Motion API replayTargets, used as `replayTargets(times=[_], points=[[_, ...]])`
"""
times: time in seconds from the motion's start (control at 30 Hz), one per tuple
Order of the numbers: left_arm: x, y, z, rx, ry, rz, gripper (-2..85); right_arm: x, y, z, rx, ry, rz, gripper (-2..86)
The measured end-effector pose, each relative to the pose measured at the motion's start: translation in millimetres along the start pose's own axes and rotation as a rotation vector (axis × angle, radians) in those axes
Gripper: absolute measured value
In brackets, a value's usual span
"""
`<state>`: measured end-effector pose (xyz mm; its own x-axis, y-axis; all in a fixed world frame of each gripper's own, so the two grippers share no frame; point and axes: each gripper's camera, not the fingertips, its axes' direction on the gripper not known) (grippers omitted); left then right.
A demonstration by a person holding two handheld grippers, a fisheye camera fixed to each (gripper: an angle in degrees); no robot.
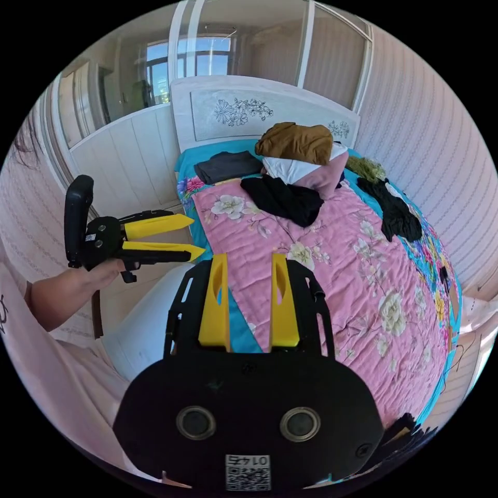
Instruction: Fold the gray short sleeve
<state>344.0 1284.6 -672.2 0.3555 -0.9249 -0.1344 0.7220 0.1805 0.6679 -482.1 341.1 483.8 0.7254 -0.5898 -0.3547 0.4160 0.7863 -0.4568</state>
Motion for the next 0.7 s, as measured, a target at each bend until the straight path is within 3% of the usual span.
replayTargets(times=[0.37, 0.5, 0.7], points=[[-300.9, -57.9, 39.3, -0.02, -0.259, -0.345, 16.1, -17.6, -185.6, 155.7, -0.054, -0.164, -0.305, 16.7], [-364.5, -83.7, 83.3, -0.064, -0.256, -0.408, 15.9, -38.5, -258.2, 239.6, -0.165, -0.244, -0.391, 16.7], [-428.1, -107.8, 154.0, -0.177, -0.205, -0.485, 14.3, -52.2, -330.7, 336.6, -0.212, -0.303, -0.329, 13.6]])
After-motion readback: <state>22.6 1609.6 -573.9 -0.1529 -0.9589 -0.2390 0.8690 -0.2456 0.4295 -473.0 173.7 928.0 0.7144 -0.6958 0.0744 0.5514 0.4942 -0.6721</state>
